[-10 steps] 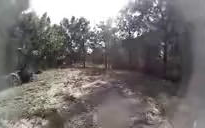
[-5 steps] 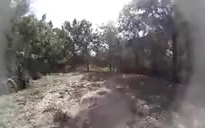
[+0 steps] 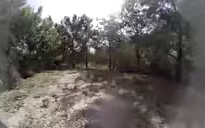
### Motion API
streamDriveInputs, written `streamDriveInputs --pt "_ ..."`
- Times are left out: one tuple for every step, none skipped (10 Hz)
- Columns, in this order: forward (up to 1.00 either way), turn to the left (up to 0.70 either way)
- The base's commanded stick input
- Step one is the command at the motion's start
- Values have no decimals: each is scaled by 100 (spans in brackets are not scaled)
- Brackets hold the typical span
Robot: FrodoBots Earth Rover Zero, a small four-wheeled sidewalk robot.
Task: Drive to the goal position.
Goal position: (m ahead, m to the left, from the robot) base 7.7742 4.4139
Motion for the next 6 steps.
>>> streamDriveInputs --pt "85 0" --pt "85 0" --pt "85 0" --pt "85 0" --pt "85 2" --pt "85 31"
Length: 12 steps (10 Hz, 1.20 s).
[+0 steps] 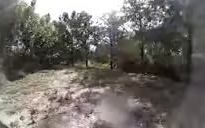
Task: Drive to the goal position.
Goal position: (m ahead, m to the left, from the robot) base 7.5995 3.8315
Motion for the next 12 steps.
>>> streamDriveInputs --pt "85 34" --pt "85 34" --pt "85 34" --pt "85 34" --pt "85 21" --pt "85 0" --pt "85 0" --pt "85 0" --pt "85 0" --pt "85 0" --pt "85 0" --pt "85 0"
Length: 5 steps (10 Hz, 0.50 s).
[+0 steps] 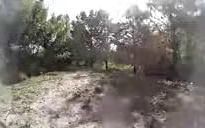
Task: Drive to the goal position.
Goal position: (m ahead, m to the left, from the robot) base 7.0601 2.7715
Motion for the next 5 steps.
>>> streamDriveInputs --pt "85 0" --pt "85 0" --pt "85 0" --pt "85 0" --pt "85 0"
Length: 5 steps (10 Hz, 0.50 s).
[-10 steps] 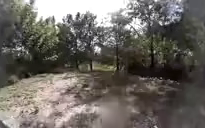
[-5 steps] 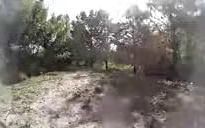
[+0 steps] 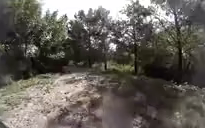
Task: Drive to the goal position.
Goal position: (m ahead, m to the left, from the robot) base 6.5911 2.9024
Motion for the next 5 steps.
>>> streamDriveInputs --pt "85 0" --pt "85 0" --pt "85 0" --pt "85 0" --pt "85 0"
